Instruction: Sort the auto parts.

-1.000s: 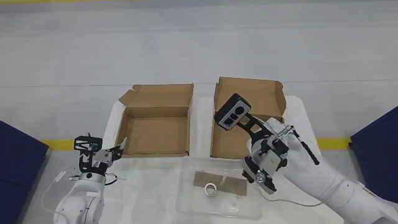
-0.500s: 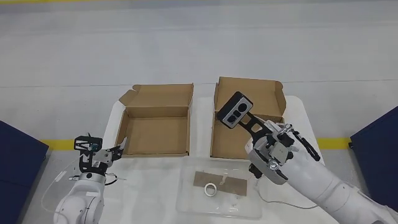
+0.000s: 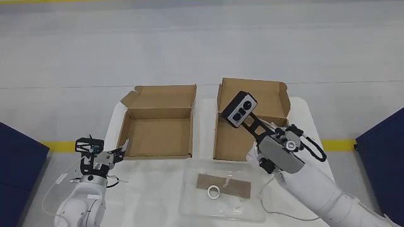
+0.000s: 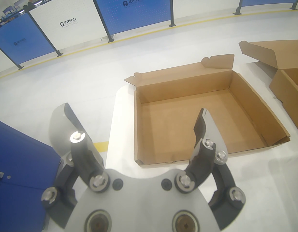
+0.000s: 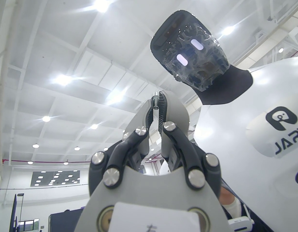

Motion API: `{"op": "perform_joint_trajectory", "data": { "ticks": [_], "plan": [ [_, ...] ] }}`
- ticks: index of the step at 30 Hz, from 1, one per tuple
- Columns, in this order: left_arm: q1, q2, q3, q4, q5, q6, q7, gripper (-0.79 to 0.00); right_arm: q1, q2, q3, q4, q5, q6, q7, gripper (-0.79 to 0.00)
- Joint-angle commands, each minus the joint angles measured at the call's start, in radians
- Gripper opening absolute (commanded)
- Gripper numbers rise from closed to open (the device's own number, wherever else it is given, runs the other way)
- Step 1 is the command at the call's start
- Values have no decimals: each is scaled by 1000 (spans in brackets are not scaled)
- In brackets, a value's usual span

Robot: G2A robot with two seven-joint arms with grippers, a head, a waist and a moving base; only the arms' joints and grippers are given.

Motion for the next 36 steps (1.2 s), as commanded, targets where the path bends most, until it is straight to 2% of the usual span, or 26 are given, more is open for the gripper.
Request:
{"op": "perform_joint_trajectory", "data": {
  "ticks": [1,16,27,36],
  "plan": [
    [0,0,0,0,0,0,0,0,-4,-5,7,1,-9,3,-6,-785],
    [0,0,0,0,0,0,0,0,-48,-30,89,19,-190,30,-73,-785],
    [0,0,0,0,0,0,0,0,-94,-63,121,-4,-64,50,-44,-785],
    [0,0,0,0,0,0,0,0,-98,-81,154,7,-160,61,-72,-785]
  ]
}}
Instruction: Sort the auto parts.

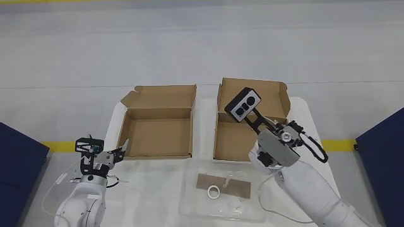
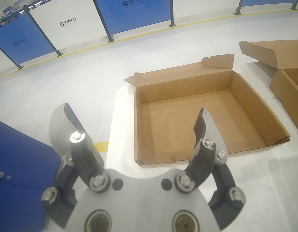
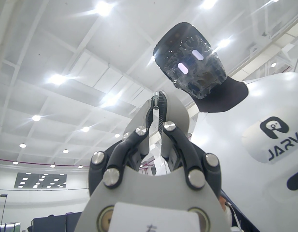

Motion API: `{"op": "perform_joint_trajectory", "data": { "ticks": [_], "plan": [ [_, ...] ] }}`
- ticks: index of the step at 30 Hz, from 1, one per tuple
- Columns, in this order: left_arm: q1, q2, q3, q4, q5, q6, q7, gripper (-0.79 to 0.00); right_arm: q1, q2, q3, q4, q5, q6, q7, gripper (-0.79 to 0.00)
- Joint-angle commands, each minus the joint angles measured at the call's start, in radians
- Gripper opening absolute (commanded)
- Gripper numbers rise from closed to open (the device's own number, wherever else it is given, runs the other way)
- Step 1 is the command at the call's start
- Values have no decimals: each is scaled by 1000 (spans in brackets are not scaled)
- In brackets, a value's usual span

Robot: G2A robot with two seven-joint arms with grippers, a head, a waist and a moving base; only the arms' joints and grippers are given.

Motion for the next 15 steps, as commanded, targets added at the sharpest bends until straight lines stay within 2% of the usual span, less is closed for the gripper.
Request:
{"op": "perform_joint_trajectory", "data": {
  "ticks": [1,9,15],
  "plan": [
    [0,0,0,0,0,0,0,0,-2,-1,9,2,-39,4,-10,-785],
    [0,0,0,0,0,0,0,0,-14,-10,36,-3,-125,30,-32,-785],
    [0,0,0,0,0,0,0,0,-25,-21,44,-5,-114,43,-29,-785]
  ]
}}
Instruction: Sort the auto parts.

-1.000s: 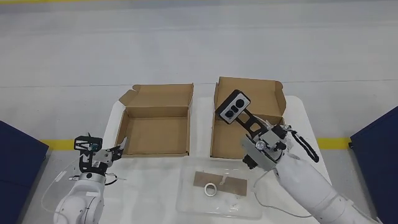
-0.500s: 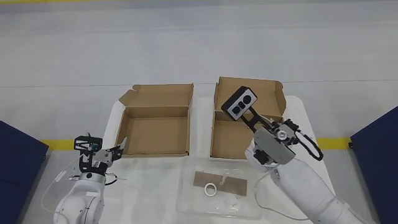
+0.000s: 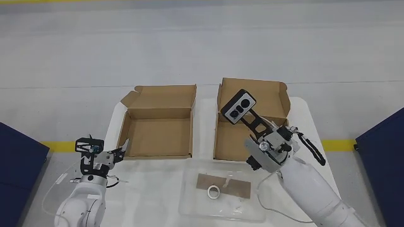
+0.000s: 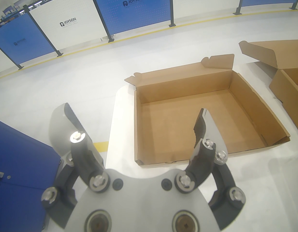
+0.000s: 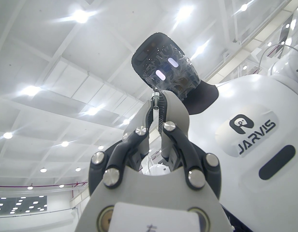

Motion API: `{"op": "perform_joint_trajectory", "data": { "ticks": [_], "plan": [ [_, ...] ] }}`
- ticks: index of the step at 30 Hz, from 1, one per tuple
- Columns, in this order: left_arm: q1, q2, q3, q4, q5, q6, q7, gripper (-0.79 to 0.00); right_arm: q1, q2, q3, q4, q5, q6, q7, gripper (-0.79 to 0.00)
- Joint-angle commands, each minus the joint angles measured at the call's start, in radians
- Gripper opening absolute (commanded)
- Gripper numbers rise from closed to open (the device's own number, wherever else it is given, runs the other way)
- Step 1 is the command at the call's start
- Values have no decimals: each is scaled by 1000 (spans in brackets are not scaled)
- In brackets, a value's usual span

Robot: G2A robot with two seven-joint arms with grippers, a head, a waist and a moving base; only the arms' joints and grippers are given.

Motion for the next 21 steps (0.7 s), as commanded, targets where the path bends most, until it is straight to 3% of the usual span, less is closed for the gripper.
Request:
{"op": "perform_joint_trajectory", "data": {
  "ticks": [1,21],
  "plan": [
    [0,0,0,0,0,0,0,0,-3,-4,1,0,7,4,2,-785],
    [0,0,0,0,0,0,0,0,-24,-18,20,-36,27,24,-29,-785]
  ]
}}
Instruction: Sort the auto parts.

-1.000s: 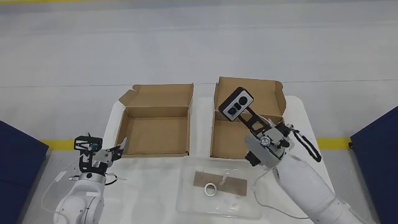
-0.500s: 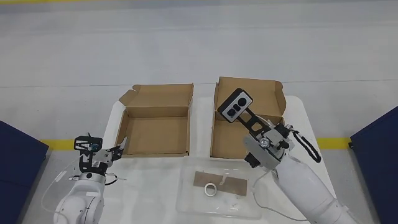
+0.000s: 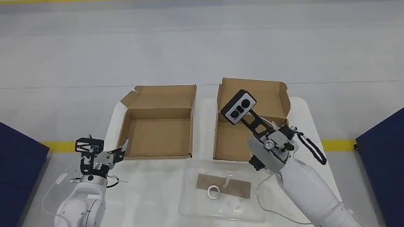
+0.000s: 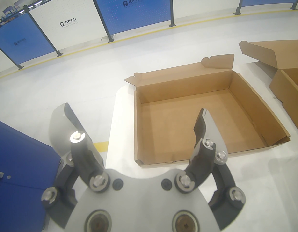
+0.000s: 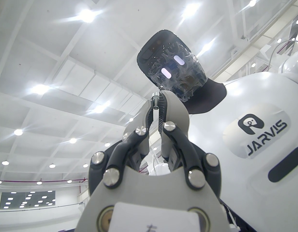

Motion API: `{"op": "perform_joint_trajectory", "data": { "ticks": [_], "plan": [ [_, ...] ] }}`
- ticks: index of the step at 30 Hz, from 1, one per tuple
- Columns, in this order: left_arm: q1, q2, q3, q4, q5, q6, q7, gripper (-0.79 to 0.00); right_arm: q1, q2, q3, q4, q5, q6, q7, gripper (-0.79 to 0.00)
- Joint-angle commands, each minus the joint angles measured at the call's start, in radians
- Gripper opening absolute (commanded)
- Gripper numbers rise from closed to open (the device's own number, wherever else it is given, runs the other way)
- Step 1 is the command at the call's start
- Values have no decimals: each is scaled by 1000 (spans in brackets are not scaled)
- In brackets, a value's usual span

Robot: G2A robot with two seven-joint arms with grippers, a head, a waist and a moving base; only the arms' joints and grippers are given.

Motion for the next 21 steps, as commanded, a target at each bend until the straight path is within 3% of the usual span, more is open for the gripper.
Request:
{"op": "perform_joint_trajectory", "data": {
  "ticks": [1,21],
  "plan": [
    [0,0,0,0,0,0,0,0,-9,-3,8,-14,18,3,-6,-785],
    [0,0,0,0,0,0,0,0,-40,-23,55,-35,19,20,-25,-785]
  ]
}}
